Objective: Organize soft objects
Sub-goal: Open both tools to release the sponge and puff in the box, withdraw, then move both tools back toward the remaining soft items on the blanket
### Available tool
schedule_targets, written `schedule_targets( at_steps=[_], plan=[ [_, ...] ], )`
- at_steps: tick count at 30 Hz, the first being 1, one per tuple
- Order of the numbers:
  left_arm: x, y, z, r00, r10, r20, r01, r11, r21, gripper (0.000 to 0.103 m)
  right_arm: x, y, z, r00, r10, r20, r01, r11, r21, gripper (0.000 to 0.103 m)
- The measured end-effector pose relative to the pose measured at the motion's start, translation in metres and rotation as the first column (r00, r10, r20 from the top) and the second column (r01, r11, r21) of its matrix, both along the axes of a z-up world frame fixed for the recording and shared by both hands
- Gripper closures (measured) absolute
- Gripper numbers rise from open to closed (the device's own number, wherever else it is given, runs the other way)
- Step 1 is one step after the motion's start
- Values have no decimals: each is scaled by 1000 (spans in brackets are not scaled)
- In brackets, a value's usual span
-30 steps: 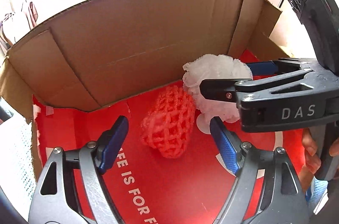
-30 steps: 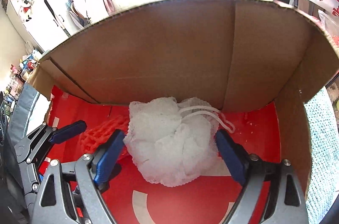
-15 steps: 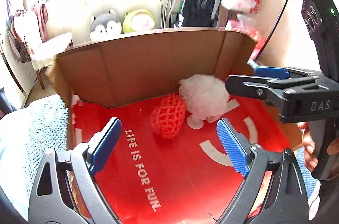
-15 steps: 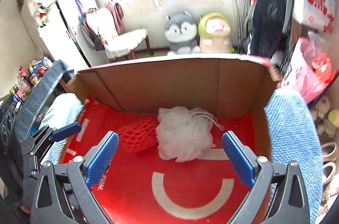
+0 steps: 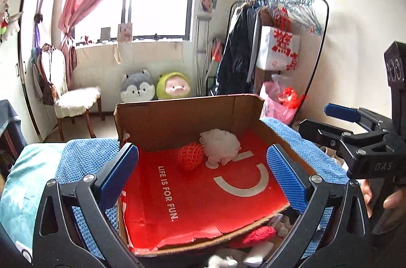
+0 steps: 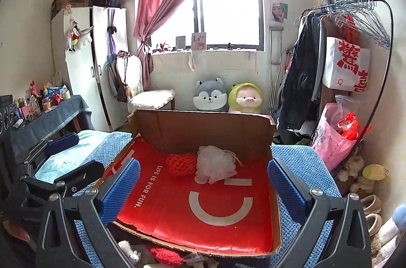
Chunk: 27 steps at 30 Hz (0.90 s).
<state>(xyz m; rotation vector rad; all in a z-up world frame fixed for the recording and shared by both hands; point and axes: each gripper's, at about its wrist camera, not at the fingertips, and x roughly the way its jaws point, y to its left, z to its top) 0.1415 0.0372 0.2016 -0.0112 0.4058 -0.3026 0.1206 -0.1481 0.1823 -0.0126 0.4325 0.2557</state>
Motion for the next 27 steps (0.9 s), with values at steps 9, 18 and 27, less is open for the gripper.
schedule_targets(
  at_steps=[9, 18, 27],
  plan=[
    [-73, -5, -15, 995, 44, 87, -45, 999, 1, 0, -72, -14, -27, 995, -64, 76, 61, 997, 40, 0],
    [-122, -6, -47, 986, 75, 151, -74, 997, -10, 0, -121, -16, -73, 977, -129, 169, 129, 992, 11, 0],
    [-141, -6, -89, 988, 82, 129, -83, 997, 1, 0, -143, -14, -119, 967, -159, 197, 159, 987, 14, 0]
  ],
)
